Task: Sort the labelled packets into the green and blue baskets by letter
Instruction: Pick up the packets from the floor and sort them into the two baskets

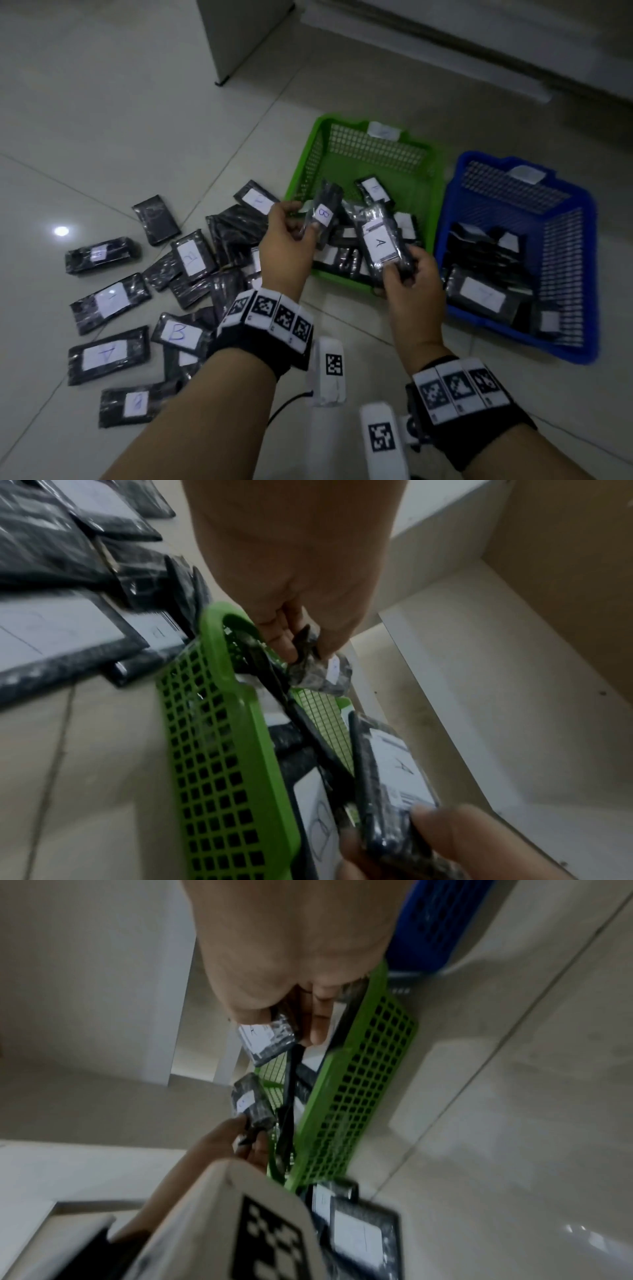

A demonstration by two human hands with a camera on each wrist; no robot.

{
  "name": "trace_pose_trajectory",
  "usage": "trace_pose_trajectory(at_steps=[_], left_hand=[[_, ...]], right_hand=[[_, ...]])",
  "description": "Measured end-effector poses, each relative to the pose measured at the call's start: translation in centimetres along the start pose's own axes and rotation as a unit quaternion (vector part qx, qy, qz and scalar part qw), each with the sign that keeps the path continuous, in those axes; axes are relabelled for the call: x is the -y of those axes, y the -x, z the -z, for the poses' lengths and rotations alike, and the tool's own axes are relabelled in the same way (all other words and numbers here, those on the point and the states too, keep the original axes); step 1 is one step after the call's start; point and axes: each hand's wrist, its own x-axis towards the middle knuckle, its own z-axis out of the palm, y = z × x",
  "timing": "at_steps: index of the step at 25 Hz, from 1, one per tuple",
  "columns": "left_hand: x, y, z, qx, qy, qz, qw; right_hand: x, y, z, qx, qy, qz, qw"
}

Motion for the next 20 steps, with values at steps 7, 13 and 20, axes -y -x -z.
trace_pose_trajectory(at_steps=[7, 13, 20], left_hand=[[0.1, 0.7, -6.5, 0.01, -0.161, -0.118, 0.98], [1.3, 4.4, -8.9, 0.123, -0.332, -0.281, 0.892], [1.0, 8.0, -9.6, 0.158, -0.377, -0.343, 0.846]], right_hand=[[-1.9, -7.5, 7.3, -0.15, -0.064, -0.038, 0.986], [-3.1, -10.8, 8.6, -0.128, -0.112, -0.088, 0.981], [-5.3, -5.0, 11.2, -0.027, 0.186, 0.091, 0.978]])
